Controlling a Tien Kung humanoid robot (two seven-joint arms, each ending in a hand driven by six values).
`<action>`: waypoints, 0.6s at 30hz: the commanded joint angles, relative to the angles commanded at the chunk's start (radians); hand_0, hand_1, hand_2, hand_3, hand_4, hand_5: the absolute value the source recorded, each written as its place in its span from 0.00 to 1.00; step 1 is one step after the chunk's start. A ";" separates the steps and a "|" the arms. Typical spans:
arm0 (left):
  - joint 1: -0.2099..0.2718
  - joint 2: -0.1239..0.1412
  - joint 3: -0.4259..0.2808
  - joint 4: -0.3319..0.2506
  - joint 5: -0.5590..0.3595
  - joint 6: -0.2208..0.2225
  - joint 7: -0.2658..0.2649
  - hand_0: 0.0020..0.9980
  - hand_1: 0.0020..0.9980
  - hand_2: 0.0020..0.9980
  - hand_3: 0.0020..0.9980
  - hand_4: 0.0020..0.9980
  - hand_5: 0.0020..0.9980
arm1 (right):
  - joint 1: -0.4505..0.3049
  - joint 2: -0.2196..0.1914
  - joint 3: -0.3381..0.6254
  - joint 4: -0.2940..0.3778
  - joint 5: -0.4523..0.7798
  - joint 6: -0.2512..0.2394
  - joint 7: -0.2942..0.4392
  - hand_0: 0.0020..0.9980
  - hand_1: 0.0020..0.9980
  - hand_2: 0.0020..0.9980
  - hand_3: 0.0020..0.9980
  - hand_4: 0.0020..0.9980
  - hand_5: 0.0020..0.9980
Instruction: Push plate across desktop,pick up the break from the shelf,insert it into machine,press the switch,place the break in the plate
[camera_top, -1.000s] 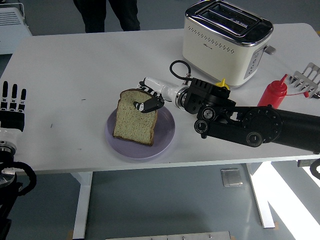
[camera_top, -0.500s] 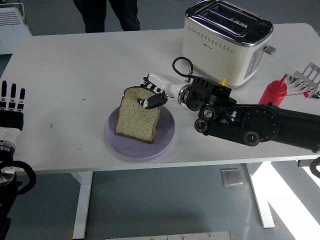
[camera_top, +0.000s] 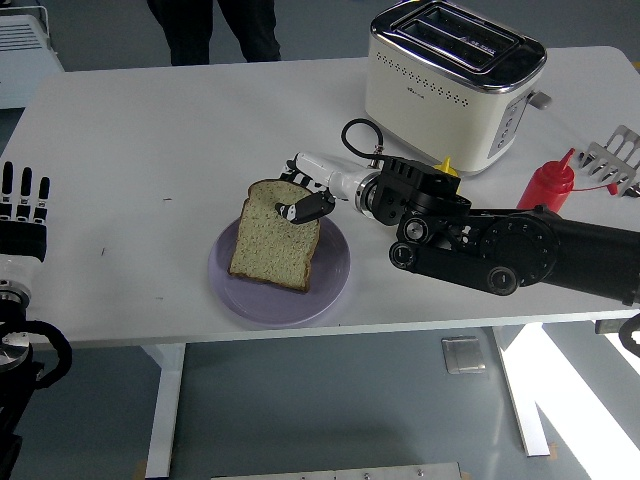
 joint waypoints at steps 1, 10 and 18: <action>0.000 0.000 0.000 0.000 0.000 0.000 0.000 0.78 0.72 0.68 0.66 0.61 1.00 | 0.000 0.000 0.000 -0.001 0.000 0.000 0.000 0.78 0.81 0.84 0.79 0.68 0.30; 0.000 0.000 -0.001 0.000 0.000 0.003 -0.002 0.77 0.72 0.68 0.65 0.61 1.00 | 0.000 0.000 0.000 -0.009 0.009 0.001 0.003 0.79 0.81 0.85 0.79 0.67 0.29; 0.000 0.000 -0.002 0.000 0.000 0.005 -0.004 0.77 0.72 0.68 0.65 0.60 1.00 | 0.001 -0.006 0.021 -0.002 0.000 -0.002 0.002 0.79 0.81 0.85 0.79 0.67 0.30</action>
